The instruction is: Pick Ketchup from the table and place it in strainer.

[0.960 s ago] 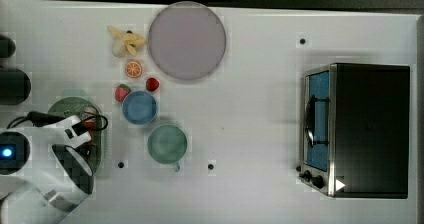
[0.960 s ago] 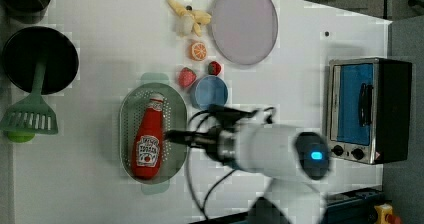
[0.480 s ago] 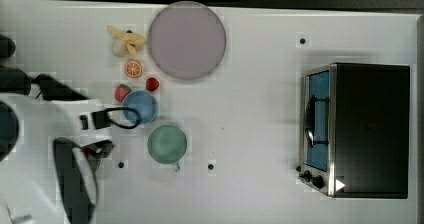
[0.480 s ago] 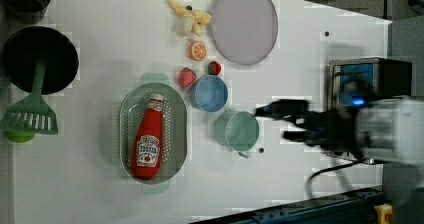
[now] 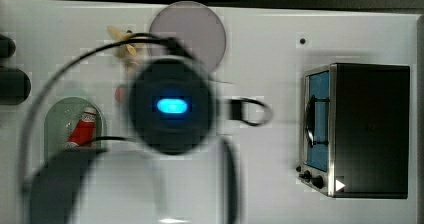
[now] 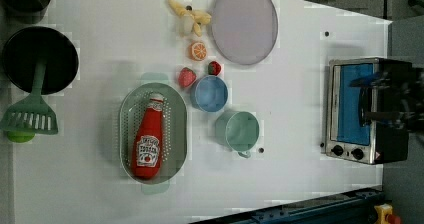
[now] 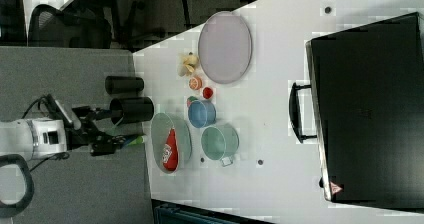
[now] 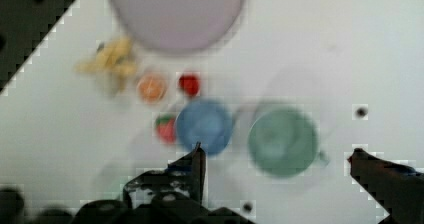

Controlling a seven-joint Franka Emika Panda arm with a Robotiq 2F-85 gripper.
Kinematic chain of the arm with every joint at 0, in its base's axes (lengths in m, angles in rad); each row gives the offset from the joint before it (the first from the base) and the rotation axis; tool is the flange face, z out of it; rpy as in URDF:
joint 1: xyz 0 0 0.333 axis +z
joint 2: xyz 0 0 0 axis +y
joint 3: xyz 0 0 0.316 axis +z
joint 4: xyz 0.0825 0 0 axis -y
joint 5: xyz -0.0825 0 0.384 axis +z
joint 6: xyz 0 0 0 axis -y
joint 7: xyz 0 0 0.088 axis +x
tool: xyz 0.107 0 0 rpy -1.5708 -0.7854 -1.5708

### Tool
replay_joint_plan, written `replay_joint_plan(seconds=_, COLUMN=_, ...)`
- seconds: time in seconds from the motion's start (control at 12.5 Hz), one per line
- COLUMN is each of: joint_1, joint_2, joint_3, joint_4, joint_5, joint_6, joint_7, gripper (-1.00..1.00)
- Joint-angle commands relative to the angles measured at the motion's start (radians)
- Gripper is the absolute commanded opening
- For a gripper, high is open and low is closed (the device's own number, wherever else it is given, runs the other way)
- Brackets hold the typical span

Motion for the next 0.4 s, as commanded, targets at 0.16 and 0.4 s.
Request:
replay_joint_plan(seconds=0.16, joint_1=-0.037, joint_2=-0.005, joint_3=-0.076, joint_4=0.016, joint_5=-0.126, joint_6=-0.062, joint_7=-0.077, gripper=1.0)
replay_joint_plan(seconds=0.4, joint_1=-0.036, joint_2=0.01, joint_3=-0.072, joint_4=0.056, joint_5=-0.148, joint_6=-0.067, joint_7=-0.076, gripper=1.0)
